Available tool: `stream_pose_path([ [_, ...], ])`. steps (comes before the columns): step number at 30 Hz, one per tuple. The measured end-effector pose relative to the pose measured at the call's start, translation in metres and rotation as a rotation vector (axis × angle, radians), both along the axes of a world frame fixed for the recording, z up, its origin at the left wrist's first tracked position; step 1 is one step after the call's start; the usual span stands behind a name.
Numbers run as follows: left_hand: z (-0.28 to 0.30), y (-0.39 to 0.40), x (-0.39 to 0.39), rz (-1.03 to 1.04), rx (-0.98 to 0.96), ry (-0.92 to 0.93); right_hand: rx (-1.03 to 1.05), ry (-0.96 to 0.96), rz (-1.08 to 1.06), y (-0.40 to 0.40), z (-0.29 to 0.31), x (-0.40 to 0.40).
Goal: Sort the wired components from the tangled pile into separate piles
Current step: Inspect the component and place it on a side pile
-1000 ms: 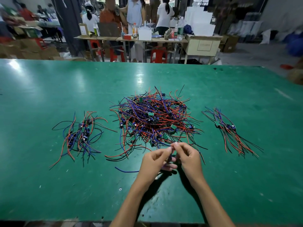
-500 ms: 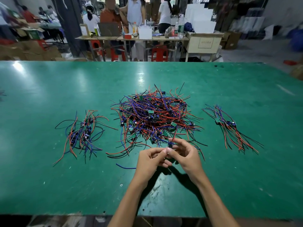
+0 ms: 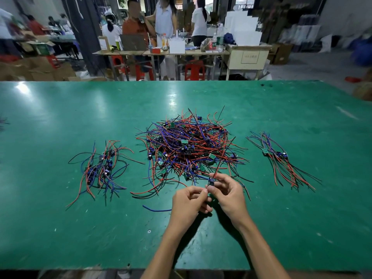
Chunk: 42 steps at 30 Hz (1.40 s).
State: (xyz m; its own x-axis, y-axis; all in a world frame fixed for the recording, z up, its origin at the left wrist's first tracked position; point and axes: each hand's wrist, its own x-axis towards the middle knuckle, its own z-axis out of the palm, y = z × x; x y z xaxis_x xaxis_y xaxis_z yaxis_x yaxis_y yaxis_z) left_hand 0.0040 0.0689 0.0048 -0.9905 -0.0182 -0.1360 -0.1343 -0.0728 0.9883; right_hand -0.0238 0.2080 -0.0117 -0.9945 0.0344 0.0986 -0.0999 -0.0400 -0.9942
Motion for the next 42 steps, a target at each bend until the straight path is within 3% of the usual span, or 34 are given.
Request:
stream_pose_path([
  [8,-0.006,0.003,0.000,0.020,-0.085,0.049,-0.112,-0.016,-0.137,0.002,-0.001,-0.005],
  [19,-0.009,0.000,0.001,0.071,-0.157,0.118,-0.491,-0.045,-0.430,0.009,0.010,-0.017],
  [27,-0.013,-0.003,-0.001,0.120,-0.180,0.136,-0.575,-0.073,-0.566,0.012,0.007,-0.023],
  [31,-0.014,-0.005,-0.002,0.249,-0.141,0.114,-0.591,-0.080,-0.463,0.013,0.012,-0.013],
  [35,-0.012,-0.012,-0.004,0.384,0.019,0.079,-0.669,-0.128,-0.253,0.025,0.019,0.008],
  [42,-0.015,-0.011,-0.008,0.316,0.063,0.062,-0.647,-0.082,-0.270,0.030,0.024,0.011],
])
